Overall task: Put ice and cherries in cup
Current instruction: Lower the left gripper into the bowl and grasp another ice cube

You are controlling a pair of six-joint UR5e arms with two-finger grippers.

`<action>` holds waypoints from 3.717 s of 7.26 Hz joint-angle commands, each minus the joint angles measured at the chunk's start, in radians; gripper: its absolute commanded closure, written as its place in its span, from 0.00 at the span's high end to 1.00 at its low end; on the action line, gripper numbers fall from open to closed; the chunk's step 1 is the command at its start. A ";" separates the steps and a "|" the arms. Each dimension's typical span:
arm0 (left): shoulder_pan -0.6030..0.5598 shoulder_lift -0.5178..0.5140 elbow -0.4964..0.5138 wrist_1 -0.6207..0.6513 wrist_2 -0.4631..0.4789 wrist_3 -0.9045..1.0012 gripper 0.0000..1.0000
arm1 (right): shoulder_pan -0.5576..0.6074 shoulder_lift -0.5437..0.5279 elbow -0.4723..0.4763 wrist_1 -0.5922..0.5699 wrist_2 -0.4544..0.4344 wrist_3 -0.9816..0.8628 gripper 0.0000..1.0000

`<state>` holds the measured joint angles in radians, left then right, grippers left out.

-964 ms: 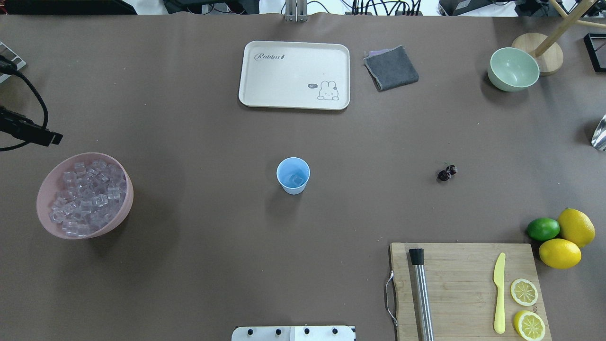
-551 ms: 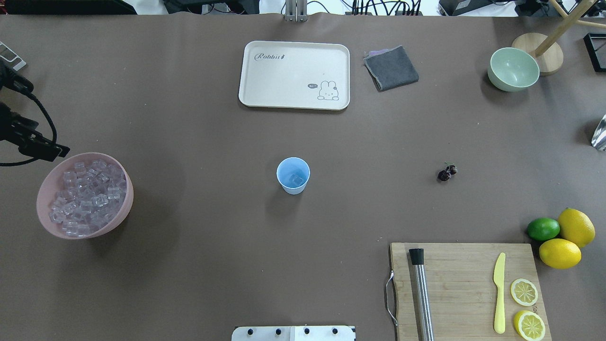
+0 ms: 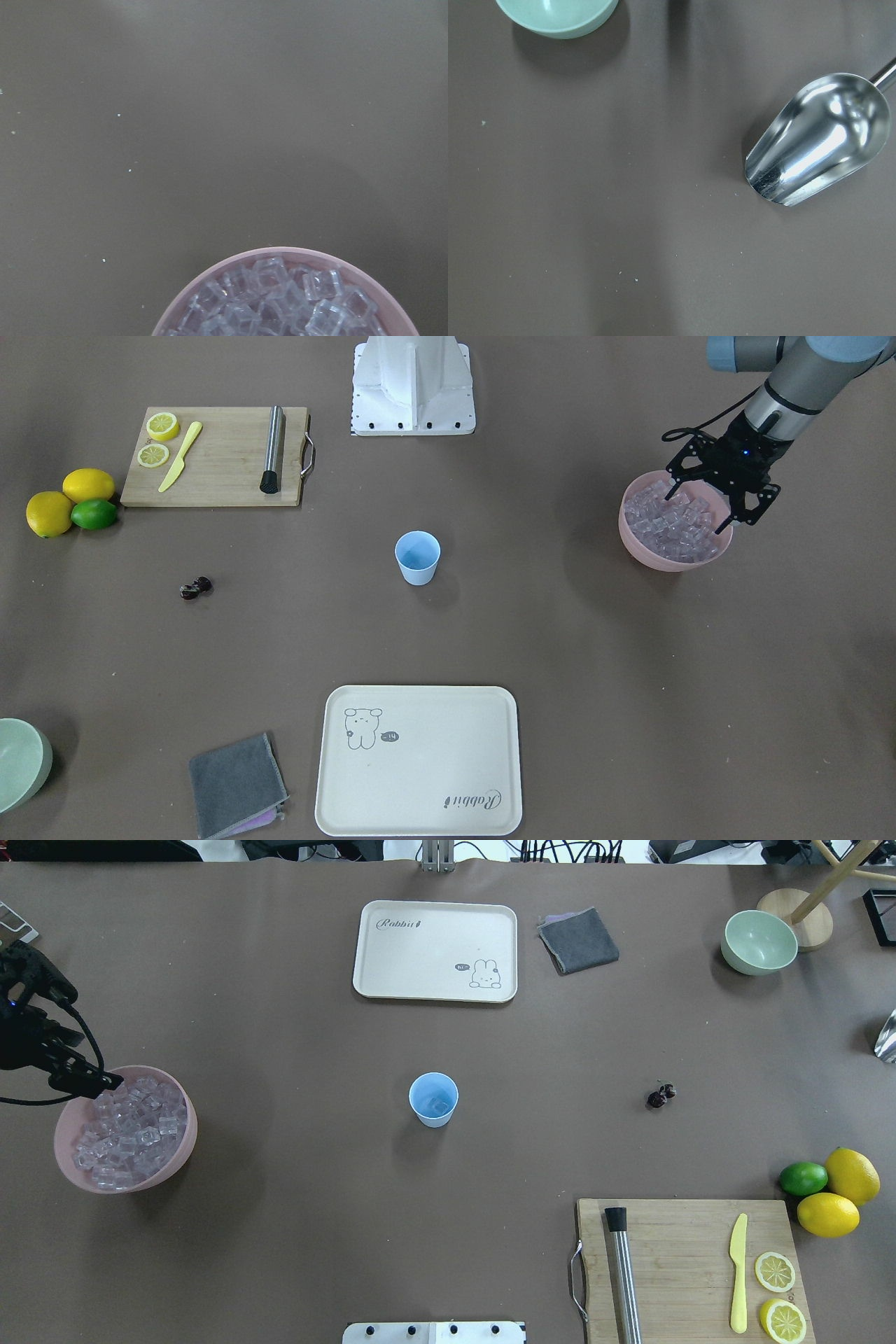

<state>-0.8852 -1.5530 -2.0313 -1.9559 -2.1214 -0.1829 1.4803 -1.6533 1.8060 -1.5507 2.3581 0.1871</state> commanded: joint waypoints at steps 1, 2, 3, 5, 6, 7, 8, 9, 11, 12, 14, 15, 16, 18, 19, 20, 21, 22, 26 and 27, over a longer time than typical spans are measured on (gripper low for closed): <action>0.034 -0.002 0.011 -0.011 0.000 0.000 0.76 | 0.002 -0.010 -0.007 0.000 0.000 0.005 1.00; 0.037 -0.007 0.037 -0.014 0.000 0.002 0.76 | 0.002 -0.010 -0.008 0.000 0.001 0.002 1.00; 0.038 -0.006 0.048 -0.020 0.000 0.002 0.76 | 0.000 0.001 -0.013 -0.002 0.001 0.003 1.00; 0.055 -0.031 0.075 -0.026 -0.011 0.000 0.76 | 0.000 0.018 -0.019 -0.009 0.015 0.003 1.00; 0.066 -0.042 0.083 -0.026 -0.014 0.000 0.76 | 0.000 0.018 -0.022 -0.008 0.013 0.003 1.00; 0.074 -0.048 0.091 -0.024 -0.014 0.000 0.76 | 0.000 0.017 -0.025 -0.008 0.009 0.009 1.00; 0.075 -0.039 0.089 -0.028 -0.026 0.002 0.76 | 0.002 0.012 -0.024 -0.008 0.007 0.014 1.00; 0.075 -0.036 0.091 -0.028 -0.049 0.002 0.76 | 0.002 0.007 -0.019 -0.006 0.009 0.014 1.00; 0.075 -0.029 0.108 -0.026 -0.051 0.054 0.71 | 0.002 0.009 -0.016 -0.006 0.007 0.014 1.00; 0.075 -0.029 0.126 -0.032 -0.049 0.066 0.71 | 0.002 0.010 -0.017 -0.005 0.003 0.014 1.00; 0.077 -0.036 0.144 -0.038 -0.051 0.072 0.71 | 0.002 0.010 -0.019 0.000 0.004 0.014 1.00; 0.078 -0.038 0.148 -0.038 -0.051 0.072 0.71 | 0.002 0.010 -0.019 0.000 0.004 0.014 1.00; 0.081 -0.042 0.160 -0.043 -0.051 0.074 0.71 | 0.002 0.012 -0.017 0.000 0.004 0.014 1.00; 0.081 -0.030 0.160 -0.072 -0.070 0.072 0.72 | 0.002 0.015 -0.016 0.000 0.004 0.014 1.00; 0.081 -0.029 0.157 -0.072 -0.071 0.074 0.72 | 0.002 0.015 -0.013 -0.002 0.004 0.014 1.00; 0.083 -0.029 0.155 -0.072 -0.071 0.072 0.75 | 0.002 0.015 -0.014 -0.002 0.003 0.014 1.00; 0.083 -0.029 0.155 -0.072 -0.071 0.072 0.75 | 0.002 0.013 -0.013 0.000 0.003 0.014 1.00; 0.084 -0.030 0.154 -0.072 -0.071 0.074 0.75 | 0.002 0.012 -0.013 0.000 0.003 0.014 1.00; 0.109 -0.032 0.161 -0.075 -0.071 0.072 0.75 | 0.002 0.007 -0.014 0.001 0.001 0.014 1.00; 0.109 -0.032 0.160 -0.077 -0.072 0.072 0.66 | 0.002 0.013 -0.019 0.000 0.000 0.014 1.00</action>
<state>-0.7784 -1.5845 -1.8712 -2.0313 -2.1924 -0.1104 1.4818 -1.6445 1.7904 -1.5502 2.3589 0.2005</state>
